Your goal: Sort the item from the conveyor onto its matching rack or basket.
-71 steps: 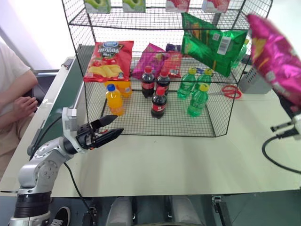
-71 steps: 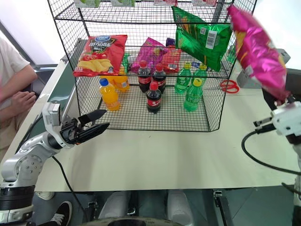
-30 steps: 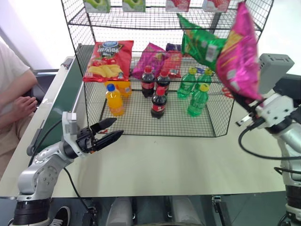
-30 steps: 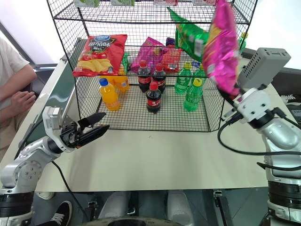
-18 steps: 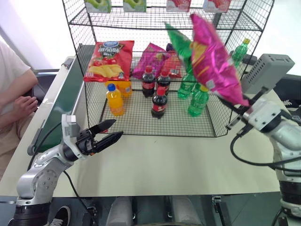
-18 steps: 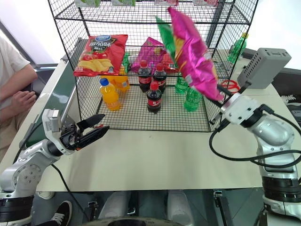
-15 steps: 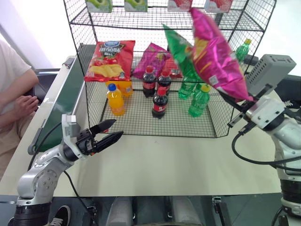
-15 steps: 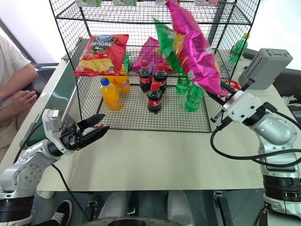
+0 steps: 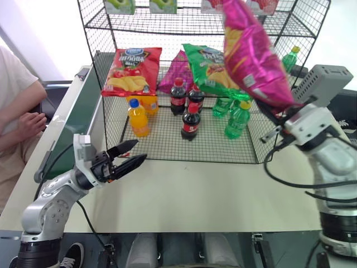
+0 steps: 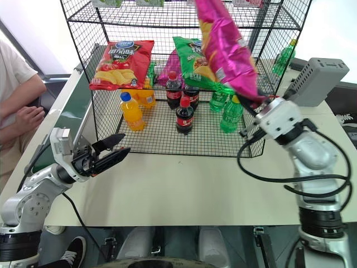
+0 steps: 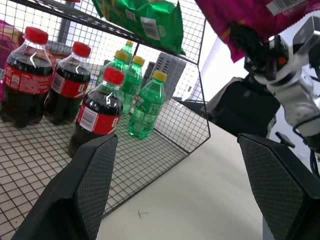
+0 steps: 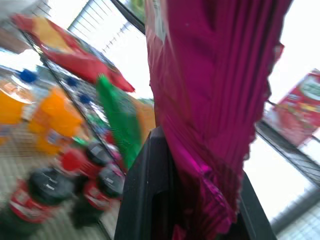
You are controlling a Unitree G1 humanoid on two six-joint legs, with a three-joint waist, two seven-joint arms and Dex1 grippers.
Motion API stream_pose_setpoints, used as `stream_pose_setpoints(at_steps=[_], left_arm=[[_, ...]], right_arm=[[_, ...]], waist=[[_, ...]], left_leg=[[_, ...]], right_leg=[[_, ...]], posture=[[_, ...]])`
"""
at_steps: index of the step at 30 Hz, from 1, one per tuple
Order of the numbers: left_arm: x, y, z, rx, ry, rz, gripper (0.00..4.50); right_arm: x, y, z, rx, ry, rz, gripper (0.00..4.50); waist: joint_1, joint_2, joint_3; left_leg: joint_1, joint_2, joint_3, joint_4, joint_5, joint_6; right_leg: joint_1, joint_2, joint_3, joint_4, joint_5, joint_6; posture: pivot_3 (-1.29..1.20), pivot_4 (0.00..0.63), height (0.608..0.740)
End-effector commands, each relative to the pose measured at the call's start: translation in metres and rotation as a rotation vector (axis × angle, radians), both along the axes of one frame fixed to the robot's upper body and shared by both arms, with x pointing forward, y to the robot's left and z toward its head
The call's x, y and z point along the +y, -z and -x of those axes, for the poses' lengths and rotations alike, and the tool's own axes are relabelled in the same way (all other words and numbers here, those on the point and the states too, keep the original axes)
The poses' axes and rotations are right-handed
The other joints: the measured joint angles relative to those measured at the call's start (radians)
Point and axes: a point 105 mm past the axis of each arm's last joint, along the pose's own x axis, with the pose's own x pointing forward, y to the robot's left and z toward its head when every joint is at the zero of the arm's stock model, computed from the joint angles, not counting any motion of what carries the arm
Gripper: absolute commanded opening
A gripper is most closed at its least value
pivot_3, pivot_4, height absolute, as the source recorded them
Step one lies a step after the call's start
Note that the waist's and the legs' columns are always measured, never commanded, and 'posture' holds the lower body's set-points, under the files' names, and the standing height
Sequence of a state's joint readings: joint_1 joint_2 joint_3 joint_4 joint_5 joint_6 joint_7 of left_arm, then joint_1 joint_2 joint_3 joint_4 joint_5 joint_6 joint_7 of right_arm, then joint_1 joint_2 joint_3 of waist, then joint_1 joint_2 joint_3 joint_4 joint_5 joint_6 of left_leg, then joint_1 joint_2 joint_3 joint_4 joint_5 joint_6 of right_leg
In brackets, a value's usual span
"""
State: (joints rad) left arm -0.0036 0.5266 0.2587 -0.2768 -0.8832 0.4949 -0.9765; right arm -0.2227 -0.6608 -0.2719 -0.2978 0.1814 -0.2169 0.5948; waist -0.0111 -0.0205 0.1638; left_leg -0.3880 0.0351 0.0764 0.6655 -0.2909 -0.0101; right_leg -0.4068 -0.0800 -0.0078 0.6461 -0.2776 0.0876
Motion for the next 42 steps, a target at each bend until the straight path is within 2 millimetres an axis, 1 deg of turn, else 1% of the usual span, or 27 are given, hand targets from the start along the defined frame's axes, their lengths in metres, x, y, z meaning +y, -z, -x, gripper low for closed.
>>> stream_pose_setpoints(at_steps=[1,2,6,10,15,16,18,19,23,25,26,28,29,33,35,38,42], left_arm=[[-0.002,-0.010,0.004,-0.067,0.021,-0.022,4.07],[-0.004,-0.012,0.004,-0.073,0.028,-0.022,4.07],[-0.009,-0.017,0.000,-0.109,0.045,-0.036,4.07],[-0.012,-0.022,-0.001,-0.151,0.059,-0.066,4.07],[-0.014,-0.027,-0.002,-0.163,0.060,-0.060,4.07],[-0.015,-0.028,-0.002,-0.164,0.061,-0.060,4.07],[-0.016,-0.029,-0.001,-0.172,0.063,-0.060,4.07],[-0.017,-0.030,-0.001,-0.175,0.063,-0.062,4.07],[-0.019,-0.032,-0.001,-0.199,0.065,-0.079,4.07],[-0.019,-0.032,-0.001,-0.199,0.062,-0.074,4.07],[-0.020,-0.033,-0.002,-0.204,0.058,-0.076,4.07],[-0.019,-0.033,-0.002,-0.201,0.050,-0.065,4.07],[-0.019,-0.034,-0.002,-0.199,0.045,-0.061,4.07],[-0.019,-0.033,-0.001,-0.198,0.038,-0.065,4.07],[-0.019,-0.035,-0.001,-0.198,0.035,-0.056,4.07],[-0.020,-0.035,-0.002,-0.210,0.036,-0.065,4.07],[-0.023,-0.036,-0.002,-0.220,0.036,-0.065,4.07]], right_arm=[[-0.010,-0.009,0.013,-0.048,0.051,0.052,0.05],[-0.015,-0.005,0.011,-0.035,0.070,0.063,0.05],[-0.030,0.013,0.001,-0.011,0.173,0.202,0.05],[-0.044,0.017,-0.006,-0.018,0.248,0.256,0.05],[-0.058,0.012,-0.021,-0.040,0.373,0.278,0.05],[-0.057,0.015,-0.024,-0.040,0.386,0.322,0.05],[-0.059,0.011,-0.035,-0.043,0.442,0.317,0.05],[-0.059,0.011,-0.039,-0.042,0.461,0.341,0.05],[-0.053,0.019,-0.055,0.000,0.500,0.410,0.05],[-0.055,0.015,-0.060,0.003,0.536,0.373,0.05],[-0.053,0.016,-0.063,0.018,0.534,0.390,0.05],[-0.057,0.018,-0.066,0.044,0.560,0.350,0.05],[-0.059,0.018,-0.066,0.046,0.575,0.363,0.05],[-0.067,-0.001,-0.068,-0.007,0.656,0.350,0.05],[-0.064,-0.004,-0.071,-0.002,0.672,0.353,0.05],[-0.050,0.004,-0.076,0.038,0.651,0.348,0.05],[-0.047,0.005,-0.085,0.033,0.693,0.334,0.05]], waist=[[0.000,0.000,0.000],[-0.001,0.000,0.000],[-0.003,0.000,0.000],[-0.003,0.000,0.000],[-0.003,0.000,0.000],[-0.003,0.000,0.000],[-0.005,0.000,0.000],[-0.007,0.000,0.000],[-0.005,0.000,0.000],[-0.005,0.000,0.000],[-0.004,0.000,0.000],[-0.003,0.000,0.000],[-0.002,0.000,0.000],[-0.002,0.000,0.000],[-0.002,0.000,0.000],[-0.001,0.000,0.000],[-0.004,0.000,0.000]], left_leg=[[0.000,0.000,0.000,0.000,0.000,0.000],[0.000,0.000,0.000,0.000,0.000,0.000],[0.001,0.000,0.001,0.000,0.000,0.000],[0.001,-0.001,0.001,0.000,0.000,0.000],[0.000,-0.001,0.001,0.000,0.000,0.000],[0.000,-0.001,0.001,0.000,0.000,0.000],[0.000,-0.001,0.001,0.000,0.000,0.000],[0.000,-0.001,0.001,0.000,0.000,0.000],[0.000,-0.001,0.000,0.000,0.000,0.000],[0.000,-0.001,0.000,0.000,0.000,0.000],[0.000,-0.001,0.001,0.000,0.000,0.000],[-0.001,-0.001,0.001,0.000,0.000,0.000],[-0.001,-0.001,0.001,0.000,0.000,0.000],[-0.002,-0.001,0.000,0.000,0.000,0.000],[-0.002,-0.001,0.001,0.000,0.000,0.000],[-0.002,-0.001,0.000,0.000,0.000,0.000],[-0.002,-0.001,0.001,0.000,0.000,0.000]], right_leg=[[0.000,0.000,0.000,0.000,0.000,0.000],[0.000,0.000,0.000,0.000,0.000,0.000],[0.000,0.001,0.000,0.000,0.000,-0.001],[0.000,0.001,0.000,0.000,0.000,0.000],[0.000,0.001,0.000,0.000,0.000,0.000],[0.000,0.001,0.000,0.000,0.000,0.000],[0.000,0.001,0.000,0.000,0.000,0.000],[0.000,0.001,0.000,0.000,0.000,0.000],[-0.001,0.001,0.000,0.001,0.000,0.000],[-0.001,0.001,0.000,0.001,0.000,0.000],[-0.001,0.001,0.000,0.000,0.000,0.000],[-0.002,0.001,0.000,0.000,0.000,0.000],[-0.002,0.001,0.000,0.000,0.000,0.000],[-0.002,0.001,0.000,0.000,0.000,0.000],[-0.002,0.001,0.000,0.000,0.000,0.000],[-0.002,0.001,0.000,0.000,0.000,0.000],[-0.002,0.001,0.000,0.000,0.000,0.000]], posture=[[0.00,0.150,0.740],[0.00,0.150,0.740],[0.00,0.150,0.740],[0.00,0.150,0.740],[0.00,0.150,0.740],[0.00,0.150,0.740],[0.00,0.150,0.740],[0.00,0.150,0.740],[0.00,0.150,0.740],[0.00,0.150,0.740],[0.00,0.150,0.740],[0.00,0.150,0.740],[0.00,0.150,0.740],[0.00,0.150,0.740],[0.00,0.150,0.740],[0.00,0.150,0.740],[0.00,0.150,0.740]])
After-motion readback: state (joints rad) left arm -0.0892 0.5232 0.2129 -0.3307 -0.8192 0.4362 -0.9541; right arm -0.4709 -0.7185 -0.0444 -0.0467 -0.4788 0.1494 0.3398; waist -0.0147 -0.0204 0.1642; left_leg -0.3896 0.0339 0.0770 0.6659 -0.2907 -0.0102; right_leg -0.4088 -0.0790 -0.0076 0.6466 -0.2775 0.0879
